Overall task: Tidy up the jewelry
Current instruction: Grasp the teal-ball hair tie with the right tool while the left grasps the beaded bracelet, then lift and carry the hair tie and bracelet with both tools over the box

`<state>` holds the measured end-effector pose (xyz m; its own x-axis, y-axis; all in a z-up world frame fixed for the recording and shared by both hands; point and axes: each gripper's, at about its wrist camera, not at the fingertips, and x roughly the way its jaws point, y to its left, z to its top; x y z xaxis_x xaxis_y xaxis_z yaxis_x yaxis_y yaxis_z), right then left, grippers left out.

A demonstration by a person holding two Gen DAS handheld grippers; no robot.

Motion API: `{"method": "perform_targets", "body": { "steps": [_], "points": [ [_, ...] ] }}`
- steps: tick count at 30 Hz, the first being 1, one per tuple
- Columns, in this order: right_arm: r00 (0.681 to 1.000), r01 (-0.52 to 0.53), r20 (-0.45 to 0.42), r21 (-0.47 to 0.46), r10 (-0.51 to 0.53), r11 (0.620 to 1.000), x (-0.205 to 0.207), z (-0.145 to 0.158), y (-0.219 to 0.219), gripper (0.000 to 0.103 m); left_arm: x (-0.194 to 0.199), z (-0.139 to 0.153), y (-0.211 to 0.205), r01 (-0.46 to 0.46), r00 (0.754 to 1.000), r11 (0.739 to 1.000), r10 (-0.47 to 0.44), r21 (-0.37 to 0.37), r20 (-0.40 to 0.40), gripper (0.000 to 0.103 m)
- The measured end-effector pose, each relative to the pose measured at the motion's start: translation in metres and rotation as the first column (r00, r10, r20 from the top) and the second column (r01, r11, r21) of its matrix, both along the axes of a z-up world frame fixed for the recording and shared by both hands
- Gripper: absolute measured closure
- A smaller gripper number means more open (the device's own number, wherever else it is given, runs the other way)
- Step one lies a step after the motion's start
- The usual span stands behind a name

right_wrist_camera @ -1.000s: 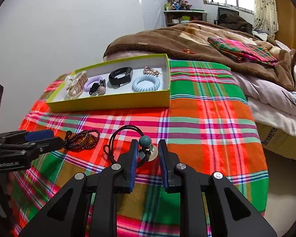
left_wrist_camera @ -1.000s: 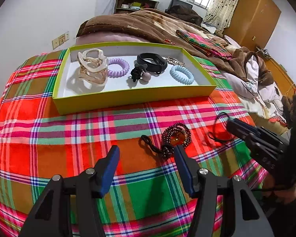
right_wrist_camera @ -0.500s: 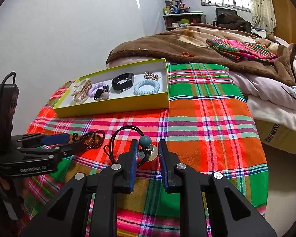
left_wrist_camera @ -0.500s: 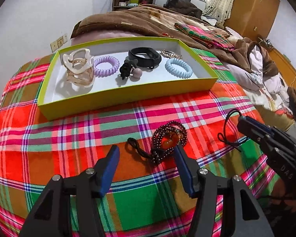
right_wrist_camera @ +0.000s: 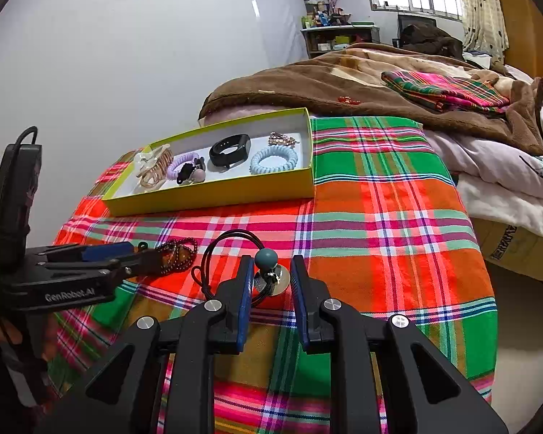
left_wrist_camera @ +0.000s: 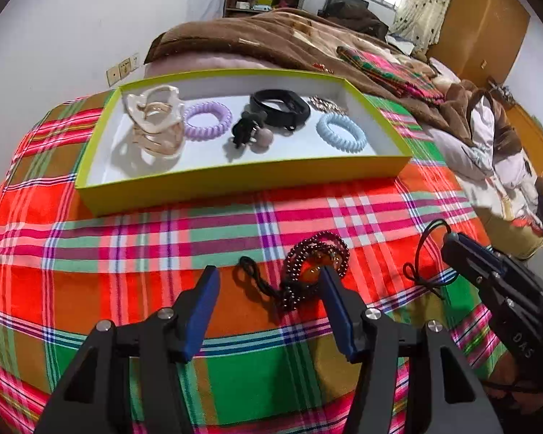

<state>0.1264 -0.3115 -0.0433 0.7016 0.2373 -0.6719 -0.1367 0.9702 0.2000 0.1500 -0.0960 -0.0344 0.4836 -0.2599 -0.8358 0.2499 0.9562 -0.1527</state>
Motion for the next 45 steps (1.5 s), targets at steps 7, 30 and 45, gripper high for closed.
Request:
{"method": "perform_targets", "body": {
  "steps": [7, 30, 45],
  "points": [
    [1.000, 0.002, 0.001, 0.008, -0.002, 1.000, -0.001, -0.001, -0.002, 0.082, -0.010, -0.001, -0.016, 0.059, 0.997, 0.994, -0.063, 0.097, 0.043, 0.063],
    [1.000, 0.004, 0.009, 0.012, -0.004, 1.000, -0.002, 0.000, -0.003, 0.082, -0.009, 0.008, -0.012, 0.099, 0.995, 0.991, -0.096, -0.085, 0.036, 0.089],
    [1.000, 0.004, 0.031, 0.011, -0.005, 1.000, -0.006, 0.015, 0.004, 0.082, -0.016, 0.037, 0.002, 0.090, 0.991, 0.989, -0.077, -0.121, 0.108, 0.089]
  ]
}}
